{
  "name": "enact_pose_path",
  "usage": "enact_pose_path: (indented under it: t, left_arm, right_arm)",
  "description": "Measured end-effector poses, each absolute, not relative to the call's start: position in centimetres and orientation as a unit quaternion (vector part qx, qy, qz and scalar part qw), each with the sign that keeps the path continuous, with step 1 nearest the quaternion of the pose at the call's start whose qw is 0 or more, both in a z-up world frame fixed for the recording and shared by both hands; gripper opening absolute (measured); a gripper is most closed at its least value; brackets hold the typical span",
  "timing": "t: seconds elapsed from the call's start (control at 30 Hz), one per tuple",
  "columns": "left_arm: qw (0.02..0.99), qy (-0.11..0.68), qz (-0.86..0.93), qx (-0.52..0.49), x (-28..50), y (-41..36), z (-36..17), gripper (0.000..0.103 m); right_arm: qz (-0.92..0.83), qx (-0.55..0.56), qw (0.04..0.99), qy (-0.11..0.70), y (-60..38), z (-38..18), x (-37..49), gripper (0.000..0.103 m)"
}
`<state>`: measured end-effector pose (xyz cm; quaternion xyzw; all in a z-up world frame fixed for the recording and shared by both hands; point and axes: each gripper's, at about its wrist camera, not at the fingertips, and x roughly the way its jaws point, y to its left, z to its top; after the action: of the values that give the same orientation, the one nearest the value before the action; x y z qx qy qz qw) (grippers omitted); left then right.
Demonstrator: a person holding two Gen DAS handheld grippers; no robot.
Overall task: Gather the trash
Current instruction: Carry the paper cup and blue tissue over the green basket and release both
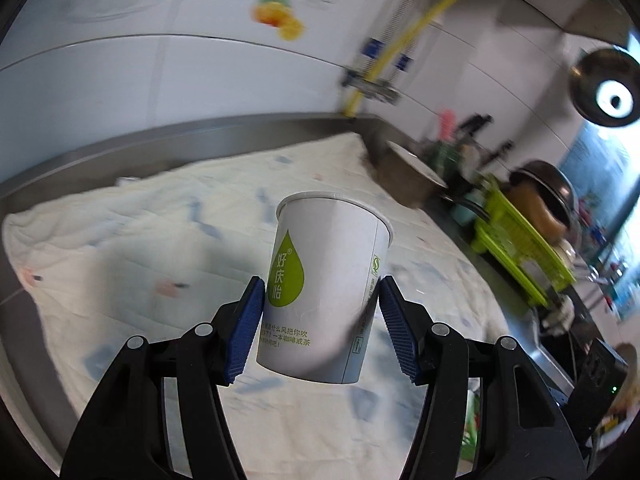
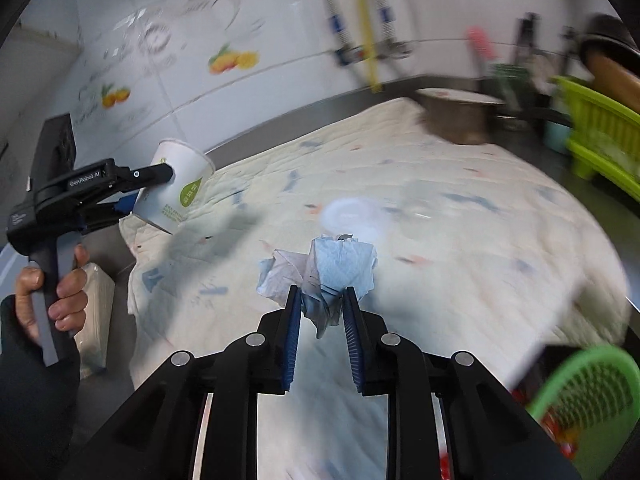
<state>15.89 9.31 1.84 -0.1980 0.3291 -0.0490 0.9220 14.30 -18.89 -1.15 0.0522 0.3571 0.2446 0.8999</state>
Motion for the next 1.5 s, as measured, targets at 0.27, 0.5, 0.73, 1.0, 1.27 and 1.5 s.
enact_pose_path:
  t: [0.27,0.5,0.73,1.0,1.27,1.5]
  left_arm:
    - [0.908,0.352,-0.158,-0.165,15.5,-1.5,1.6,0.058]
    - [0.88,0.384,-0.248,-0.129,15.5,-12.8,0.3,0.058]
    - [0.84,0.43,-0.317,-0.095,15.6,-23.1,-2.7,0.058]
    - [0.801,0.478,-0.355,-0.062,16.0,-31.4,-6.6,0.059]
    - [0.776,0.51,-0.368,-0.044,16.7,-37.1,-8.8,0.062]
    - [0.757,0.523,-0.386,-0.065,16.6,-38.8,-9.6,0.073]
  right_arm:
    - [0.083,0.052,0.919,0.382,-32.7,-4.1,8.4,0.021]
    - [-0.005,0.078,0.91,0.407,-41.5,-7.3,5.2,0.026]
    - [-0.034,0.111,0.907,0.406,-45.5,-8.5,3.3,0.034]
    - [-0.039,0.125,0.916,0.378,-47.3,-7.3,-0.3,0.054]
    - [-0.043,0.133,0.921,0.365,-48.6,-6.8,-2.9,0.061]
    - [-0.046,0.133,0.921,0.364,-48.8,-6.7,-3.6,0.062]
